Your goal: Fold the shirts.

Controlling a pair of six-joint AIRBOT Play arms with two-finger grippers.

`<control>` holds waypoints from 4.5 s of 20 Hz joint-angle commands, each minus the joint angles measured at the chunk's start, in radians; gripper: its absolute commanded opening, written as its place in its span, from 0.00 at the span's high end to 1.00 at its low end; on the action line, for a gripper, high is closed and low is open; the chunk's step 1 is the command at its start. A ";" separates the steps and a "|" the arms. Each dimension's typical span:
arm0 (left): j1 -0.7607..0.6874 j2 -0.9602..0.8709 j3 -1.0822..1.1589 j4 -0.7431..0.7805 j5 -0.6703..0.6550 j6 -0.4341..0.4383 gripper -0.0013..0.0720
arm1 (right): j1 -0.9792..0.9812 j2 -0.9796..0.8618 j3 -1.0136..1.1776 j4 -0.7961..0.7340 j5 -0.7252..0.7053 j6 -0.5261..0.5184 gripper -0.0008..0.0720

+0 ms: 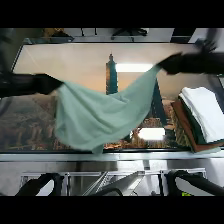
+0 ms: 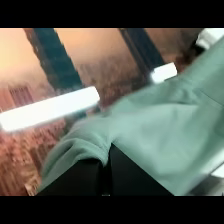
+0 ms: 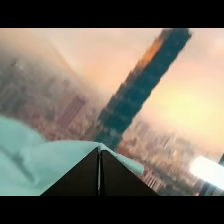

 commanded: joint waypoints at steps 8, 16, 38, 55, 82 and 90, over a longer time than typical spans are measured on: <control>0.001 -0.623 -0.038 0.005 -0.051 0.061 0.02 | -0.008 -0.426 -0.336 -0.002 -0.204 0.011 0.37; 0.209 -0.448 -0.163 0.008 -0.180 0.029 0.03 | -0.131 -0.294 -0.306 -0.008 -0.040 0.032 0.34; -0.008 -0.549 -0.374 -0.149 0.299 0.148 0.97 | 0.007 -0.496 -0.411 0.287 -0.272 -0.101 0.59; -0.004 -0.245 -0.351 -0.055 0.177 0.128 0.97 | -0.059 -0.421 -0.382 0.424 -0.169 -0.173 0.39; 0.206 0.069 0.354 -0.394 -0.064 0.014 0.97 | -0.136 -0.020 0.298 0.598 -0.013 -0.185 0.97; 0.206 0.266 0.729 -0.124 0.206 -0.070 0.97 | -0.204 0.206 0.541 0.297 -0.215 -0.185 0.97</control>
